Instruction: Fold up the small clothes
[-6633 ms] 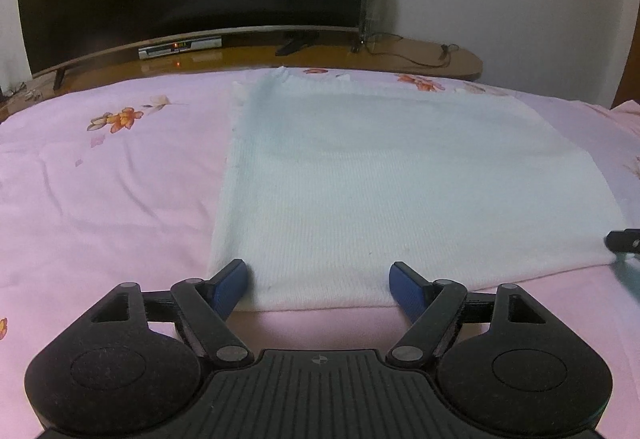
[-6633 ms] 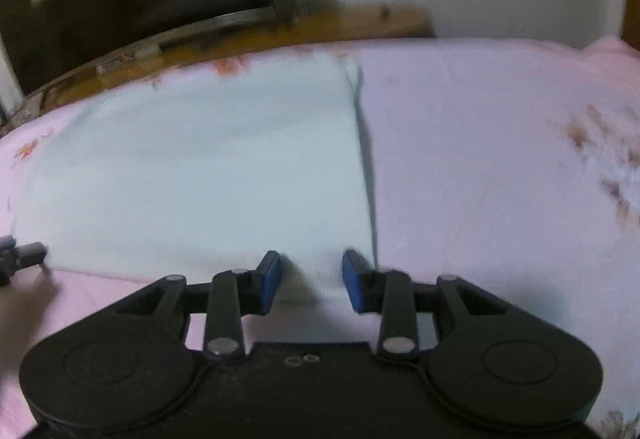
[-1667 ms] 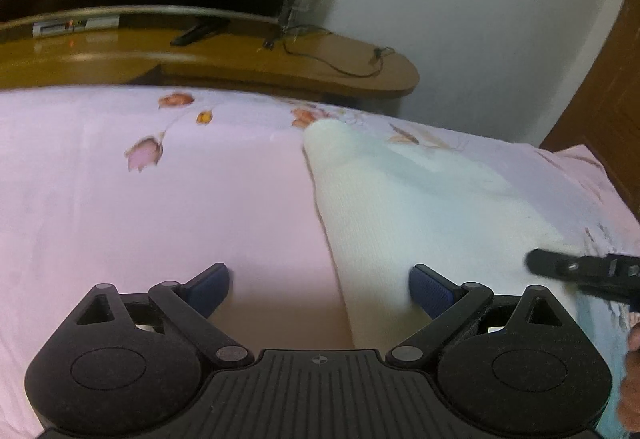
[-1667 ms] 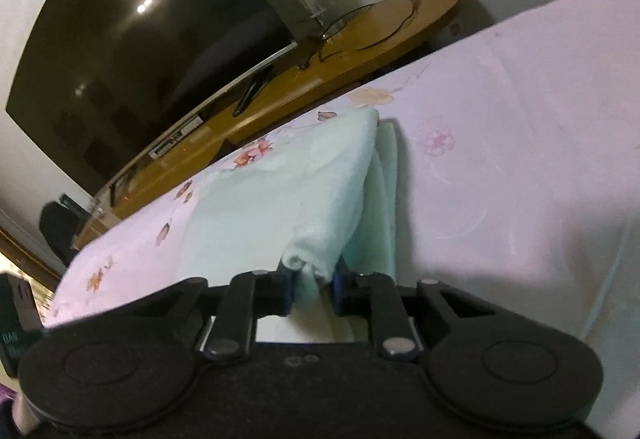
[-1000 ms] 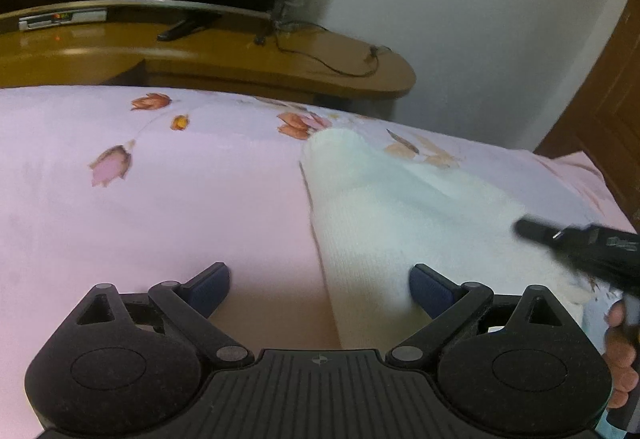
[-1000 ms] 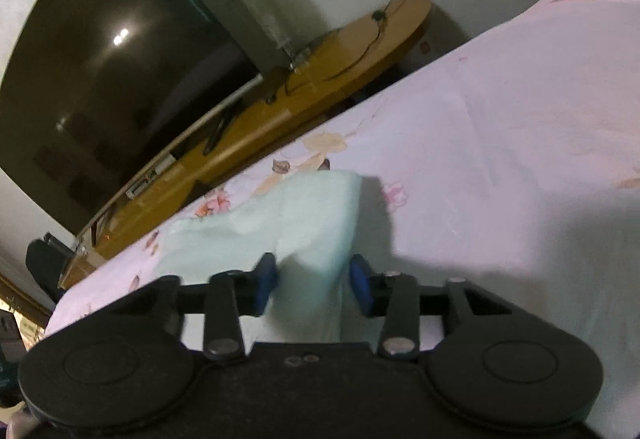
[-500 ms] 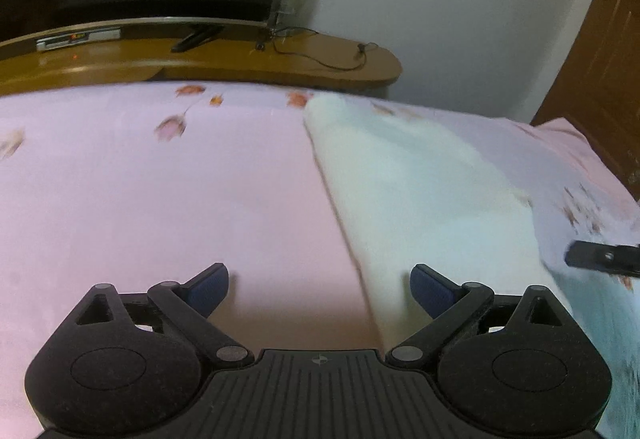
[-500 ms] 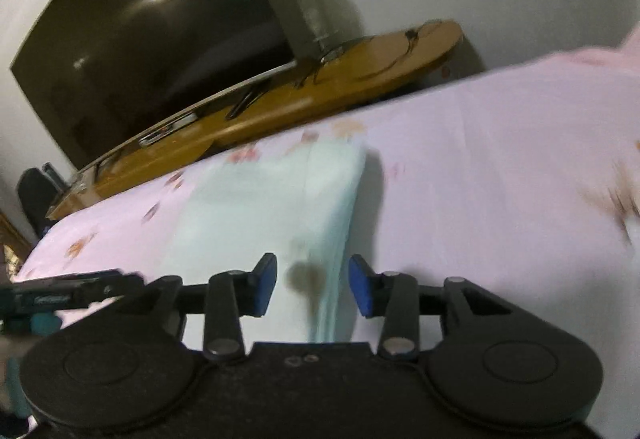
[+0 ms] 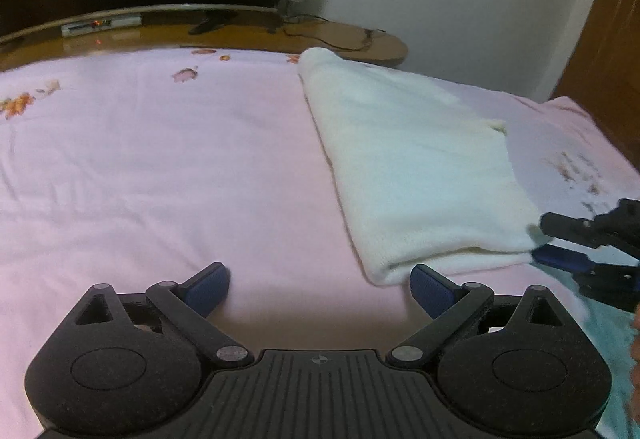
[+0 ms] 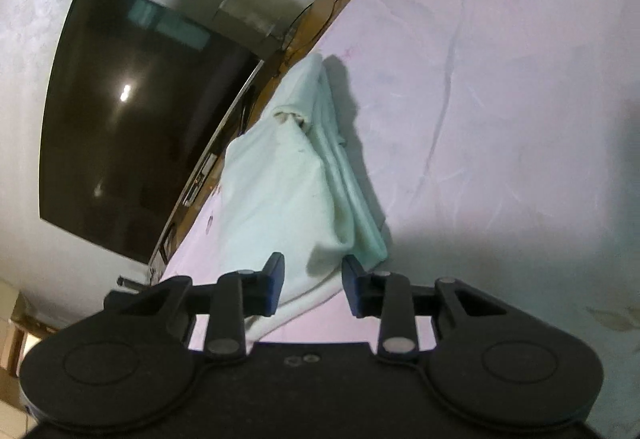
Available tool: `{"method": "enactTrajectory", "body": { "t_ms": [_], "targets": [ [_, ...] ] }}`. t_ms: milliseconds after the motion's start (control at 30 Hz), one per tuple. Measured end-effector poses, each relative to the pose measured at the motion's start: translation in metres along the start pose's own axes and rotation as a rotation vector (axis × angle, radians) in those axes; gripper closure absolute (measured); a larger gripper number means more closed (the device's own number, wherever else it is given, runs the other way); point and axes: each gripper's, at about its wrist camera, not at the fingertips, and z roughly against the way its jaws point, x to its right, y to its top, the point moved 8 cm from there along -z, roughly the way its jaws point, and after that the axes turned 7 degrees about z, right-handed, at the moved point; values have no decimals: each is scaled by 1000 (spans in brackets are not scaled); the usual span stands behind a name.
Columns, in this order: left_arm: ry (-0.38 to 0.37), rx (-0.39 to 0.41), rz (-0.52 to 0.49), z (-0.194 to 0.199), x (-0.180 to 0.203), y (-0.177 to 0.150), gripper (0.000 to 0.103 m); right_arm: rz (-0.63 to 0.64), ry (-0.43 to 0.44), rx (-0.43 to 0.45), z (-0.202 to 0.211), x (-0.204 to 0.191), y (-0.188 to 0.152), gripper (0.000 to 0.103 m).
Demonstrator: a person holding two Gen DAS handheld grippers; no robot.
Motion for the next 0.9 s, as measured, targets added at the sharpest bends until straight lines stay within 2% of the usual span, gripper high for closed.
{"method": "enactTrajectory", "body": {
  "t_ms": [67, 200, 333, 367, 400, 567, 667, 800, 833, 900],
  "targets": [
    [16, 7, 8, -4, 2, 2, 6, -14, 10, 8, -1, 1, -2, 70],
    [77, 34, -61, -12, 5, 1, 6, -37, 12, 38, -2, -1, -4, 70],
    [78, 31, -76, -10, 2, 1, 6, -6, -54, 38, -7, -4, -3, 73],
    [74, 23, -76, -10, 1, 2, 7, 19, -80, 40, -6, -6, -2, 79],
    [75, 19, -75, -10, 0, 3, 9, 66, -120, 45, -5, -8, -1, 96],
    [72, 11, -89, -7, -2, 1, 10, 216, -141, 78, 14, -25, 4, 96],
    [88, 3, -128, -3, -3, -4, 10, 182, -223, 14, -1, -6, -2, 96],
    [136, -5, -104, 23, -32, -7, 10, 166, -232, 31, 4, -3, -4, 94],
    [115, 14, -62, 32, -39, -1, 10, 173, -249, 39, 11, -4, -4, 85],
    [25, 61, 25, 42, -38, 16, 10, 249, -262, 87, 25, -14, 0, 84]
  ]
}}
